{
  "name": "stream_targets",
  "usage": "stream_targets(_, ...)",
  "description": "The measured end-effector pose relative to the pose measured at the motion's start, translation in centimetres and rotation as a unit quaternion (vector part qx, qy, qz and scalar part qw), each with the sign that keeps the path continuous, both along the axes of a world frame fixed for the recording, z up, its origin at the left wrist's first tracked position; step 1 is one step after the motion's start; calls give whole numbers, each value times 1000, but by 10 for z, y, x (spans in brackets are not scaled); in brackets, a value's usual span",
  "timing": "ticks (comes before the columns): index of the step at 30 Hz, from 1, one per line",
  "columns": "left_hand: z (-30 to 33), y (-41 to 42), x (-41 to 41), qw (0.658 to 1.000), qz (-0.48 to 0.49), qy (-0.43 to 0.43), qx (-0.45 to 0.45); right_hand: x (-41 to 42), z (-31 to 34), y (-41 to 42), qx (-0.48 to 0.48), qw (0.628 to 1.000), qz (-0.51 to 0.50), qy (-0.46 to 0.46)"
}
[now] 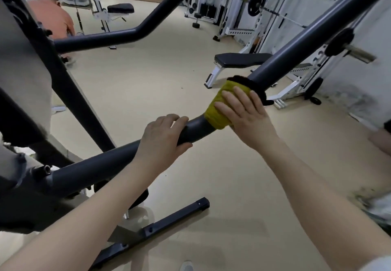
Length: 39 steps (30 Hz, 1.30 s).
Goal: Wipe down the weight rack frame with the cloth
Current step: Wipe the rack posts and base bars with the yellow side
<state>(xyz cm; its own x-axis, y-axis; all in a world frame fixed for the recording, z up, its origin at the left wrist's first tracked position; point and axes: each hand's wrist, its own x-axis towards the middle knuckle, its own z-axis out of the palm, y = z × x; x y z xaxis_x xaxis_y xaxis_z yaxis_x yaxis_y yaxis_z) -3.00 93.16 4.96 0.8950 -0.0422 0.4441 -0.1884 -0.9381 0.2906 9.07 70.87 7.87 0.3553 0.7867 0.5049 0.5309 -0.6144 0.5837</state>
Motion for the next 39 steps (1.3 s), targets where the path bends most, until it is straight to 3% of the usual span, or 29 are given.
stream_targets(4,15,-24,27,998,-51,-15,-25,20,44,-27,78,994,-73,10)
stream_targets(8,22,-42,47,997,-61,-2,-50,8,30,-5,160,982,-99,18)
stream_targets(12,22,-45,54,995,-63,-6,-74,-9,-1,7,72,997,-31,27)
stream_targets(15,24,-41,57,994,-84,-7,-74,9,25,-16,45,998,-53,8)
stream_targets(19,36,-42,60,989,-113,-8,-93,43,75,-48,172,975,-135,23)
stream_targets(22,48,-46,66,984,-130,3,-119,41,77,-37,231,963,-137,20)
stream_targets(27,67,-61,82,968,-153,20,-198,21,35,-19,134,989,-41,49)
stream_targets(30,79,-70,95,966,-158,23,-203,44,64,-45,105,993,-36,42)
stream_targets(35,107,-85,126,966,-170,5,-196,91,150,-94,218,966,-97,95)
stream_targets(39,126,-110,143,954,-222,3,-203,94,181,-111,192,964,-95,160)
